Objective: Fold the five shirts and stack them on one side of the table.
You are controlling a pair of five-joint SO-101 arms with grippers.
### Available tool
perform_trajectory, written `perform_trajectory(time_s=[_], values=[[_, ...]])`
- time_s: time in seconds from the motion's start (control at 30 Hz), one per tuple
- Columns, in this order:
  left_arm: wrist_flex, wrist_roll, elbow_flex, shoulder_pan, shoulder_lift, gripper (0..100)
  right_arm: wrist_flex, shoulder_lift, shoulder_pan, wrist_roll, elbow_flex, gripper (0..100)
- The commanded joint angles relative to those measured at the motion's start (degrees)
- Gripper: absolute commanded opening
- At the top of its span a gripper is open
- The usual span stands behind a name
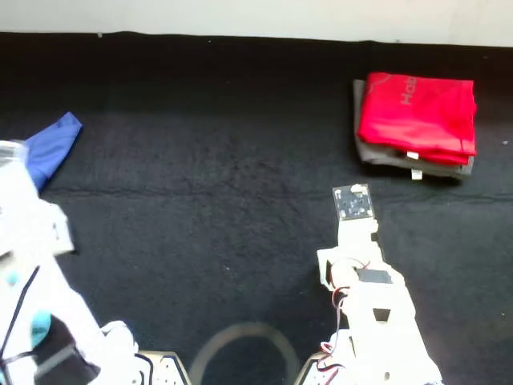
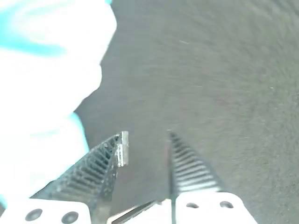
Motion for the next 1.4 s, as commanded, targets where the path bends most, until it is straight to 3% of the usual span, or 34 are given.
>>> perform_trajectory(time_s=[0.0,0.23,0.5,0.67,0.8,0.93,1.2,1.37], values=[[2.73,-4.57,-13.93,-9.19,6.46,26,-1.19,-0.31,-0.31,-0.09,0.04,1.3],[6.24,-6.07,-38.29,-17.63,33.01,25,-1.19,-0.31,-0.31,-0.09,0.04,1.3],[10.90,-2.55,-64.92,-16.31,53.05,25,-1.19,-0.48,-0.31,-0.09,0.13,1.3],[10.99,-2.37,-74.68,-13.85,61.05,25,-1.19,-0.48,-0.31,-0.09,0.13,1.3],[12.92,-2.29,-78.55,-10.86,63.69,23,-1.19,-0.48,-0.31,-0.09,0.13,1.3],[18.90,-2.20,-82.42,-5.32,63.69,0,-1.19,-0.48,-0.31,-0.09,0.13,1.3],[23.82,4.22,-89.27,4.70,62.90,1,-1.19,-0.48,-0.31,-0.09,0.13,1.3],[24.00,7.56,-89.54,12.09,53.58,1,-1.19,-0.48,-0.31,-0.18,0.13,1.3]])
